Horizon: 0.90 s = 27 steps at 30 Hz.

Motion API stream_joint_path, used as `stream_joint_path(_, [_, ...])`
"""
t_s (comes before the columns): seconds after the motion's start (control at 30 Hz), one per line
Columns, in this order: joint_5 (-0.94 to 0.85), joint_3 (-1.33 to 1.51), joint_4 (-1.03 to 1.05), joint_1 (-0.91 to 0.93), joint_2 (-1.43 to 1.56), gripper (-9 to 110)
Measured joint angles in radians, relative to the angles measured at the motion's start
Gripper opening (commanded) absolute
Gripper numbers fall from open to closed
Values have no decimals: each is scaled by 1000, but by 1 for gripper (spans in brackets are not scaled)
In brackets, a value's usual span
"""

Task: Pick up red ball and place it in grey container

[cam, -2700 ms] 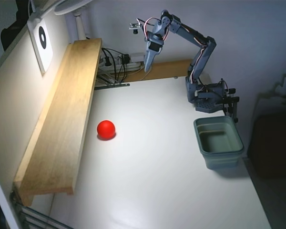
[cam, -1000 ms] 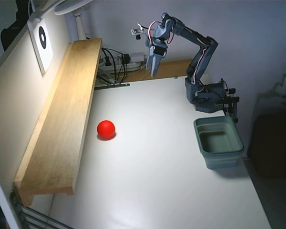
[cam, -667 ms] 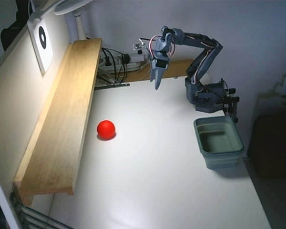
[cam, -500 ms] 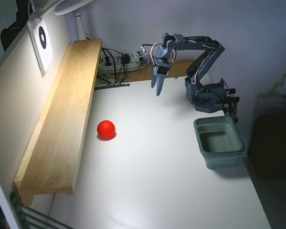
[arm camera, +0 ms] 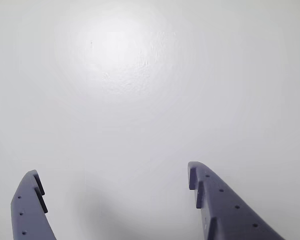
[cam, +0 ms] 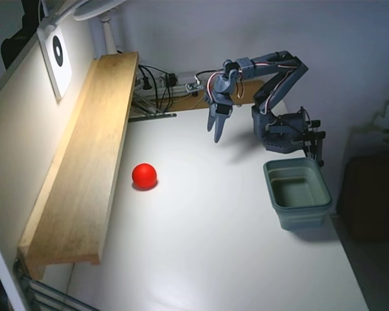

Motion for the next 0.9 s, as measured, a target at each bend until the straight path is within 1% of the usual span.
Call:
stream_joint_path(0.3, [0, -5, -123, 0, -164, 38])
stream_joint_path(0.53, [0, -67, -204, 0, -305, 38])
stream_joint_path(0.9, [0, -75, -216, -74, -316, 38])
